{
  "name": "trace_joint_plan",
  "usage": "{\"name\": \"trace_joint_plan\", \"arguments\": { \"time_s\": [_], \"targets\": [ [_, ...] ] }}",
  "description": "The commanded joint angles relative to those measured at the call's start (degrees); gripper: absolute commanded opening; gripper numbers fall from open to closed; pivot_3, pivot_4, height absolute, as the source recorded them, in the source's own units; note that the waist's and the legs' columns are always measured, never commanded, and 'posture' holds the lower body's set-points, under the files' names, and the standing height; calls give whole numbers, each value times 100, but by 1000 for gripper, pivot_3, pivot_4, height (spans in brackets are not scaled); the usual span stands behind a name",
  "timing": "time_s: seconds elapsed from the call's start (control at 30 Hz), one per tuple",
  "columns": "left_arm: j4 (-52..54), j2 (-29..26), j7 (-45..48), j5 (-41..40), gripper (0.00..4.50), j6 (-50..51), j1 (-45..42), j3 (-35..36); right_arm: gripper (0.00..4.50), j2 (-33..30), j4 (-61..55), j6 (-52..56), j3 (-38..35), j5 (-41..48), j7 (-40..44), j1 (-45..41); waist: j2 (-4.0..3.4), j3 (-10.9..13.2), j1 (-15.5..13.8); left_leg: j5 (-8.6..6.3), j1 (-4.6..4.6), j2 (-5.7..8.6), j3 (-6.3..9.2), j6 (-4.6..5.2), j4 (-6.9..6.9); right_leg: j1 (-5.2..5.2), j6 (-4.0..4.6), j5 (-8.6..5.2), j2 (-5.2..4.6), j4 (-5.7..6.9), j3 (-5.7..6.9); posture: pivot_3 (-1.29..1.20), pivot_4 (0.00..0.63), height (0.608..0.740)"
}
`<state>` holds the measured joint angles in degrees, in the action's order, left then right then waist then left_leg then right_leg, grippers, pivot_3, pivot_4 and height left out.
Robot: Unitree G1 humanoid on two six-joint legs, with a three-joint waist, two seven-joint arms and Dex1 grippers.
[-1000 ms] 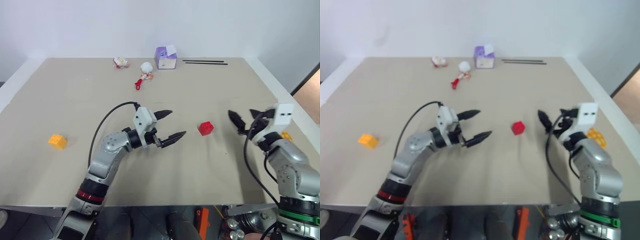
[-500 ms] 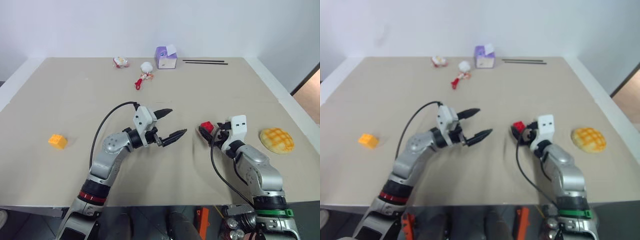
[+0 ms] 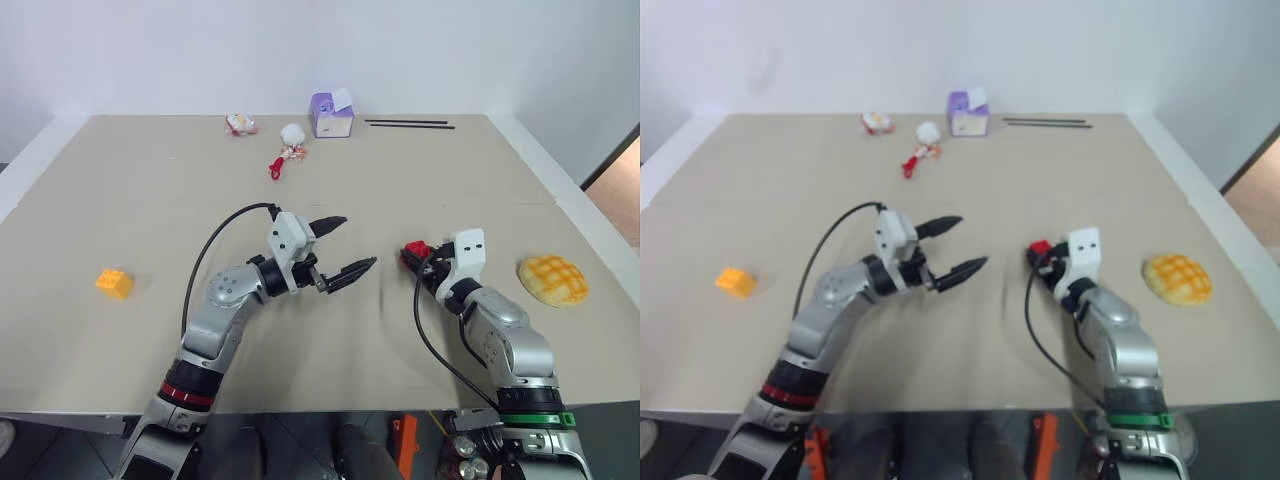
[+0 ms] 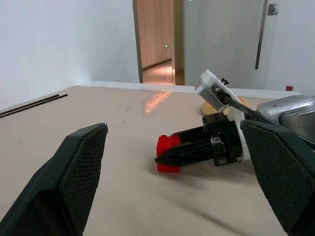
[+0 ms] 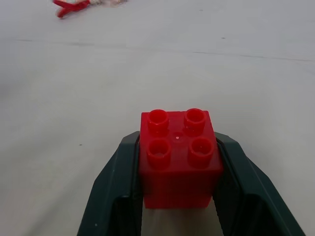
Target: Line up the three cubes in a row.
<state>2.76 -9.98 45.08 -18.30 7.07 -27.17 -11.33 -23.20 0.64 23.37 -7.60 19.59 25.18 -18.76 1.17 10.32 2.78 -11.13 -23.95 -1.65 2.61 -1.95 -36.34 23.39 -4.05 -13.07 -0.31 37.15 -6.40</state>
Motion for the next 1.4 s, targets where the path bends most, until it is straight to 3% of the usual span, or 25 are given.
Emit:
{"name": "trace_joint_plan", "arguments": {
  "time_s": [0.03,0.2,0.3,0.47,0.87,1.13,1.4],
  "targets": [
    [673,-496,447,-327,4500,174,341,154,1262,-488,-1070,128,-15,618,1064,132,-1,1,8,0,1,-1,-1,0,3,1,2,-2,0,0,-1,0,150,740],
    [1098,-1448,1123,-754,4500,424,892,449,1262,-1531,-1835,329,551,1179,3022,475,1,2,2,-1,12,-7,4,2,23,-1,15,-17,2,1,7,0,150,740],
    [1178,-1857,1494,-882,4500,420,1063,530,1262,-2068,-1854,-12,1021,1051,4103,587,4,4,-3,-2,12,-8,3,2,22,-2,43,-33,0,2,9,0,150,740],
    [1196,-2247,1871,-998,4500,441,1152,614,1262,-2173,-1170,-915,1528,658,5191,215,14,10,-2,-1,13,-7,-3,1,3,-5,40,-30,-4,2,9,0,150,740],
    [1674,-2459,1787,-1066,4500,568,1511,691,1262,-1678,948,-1898,2054,-3,6134,-982,23,16,-2,-1,11,-11,1,-2,10,-1,43,-30,0,4,12,0,150,740],
    [1716,-2414,1573,-1038,4500,574,1491,685,1262,-1487,1456,-2325,2090,-288,6238,-1191,24,16,-2,-1,12,-11,0,-2,5,-3,44,-27,-1,5,13,0,150,740],
    [1653,-2298,1361,-1007,4500,546,1441,671,4302,-1473,1193,-2112,1947,-137,6171,-1120,24,16,-2,-1,13,-11,0,-2,5,-3,44,-26,-1,7,12,0,150,740]
  ]
}}
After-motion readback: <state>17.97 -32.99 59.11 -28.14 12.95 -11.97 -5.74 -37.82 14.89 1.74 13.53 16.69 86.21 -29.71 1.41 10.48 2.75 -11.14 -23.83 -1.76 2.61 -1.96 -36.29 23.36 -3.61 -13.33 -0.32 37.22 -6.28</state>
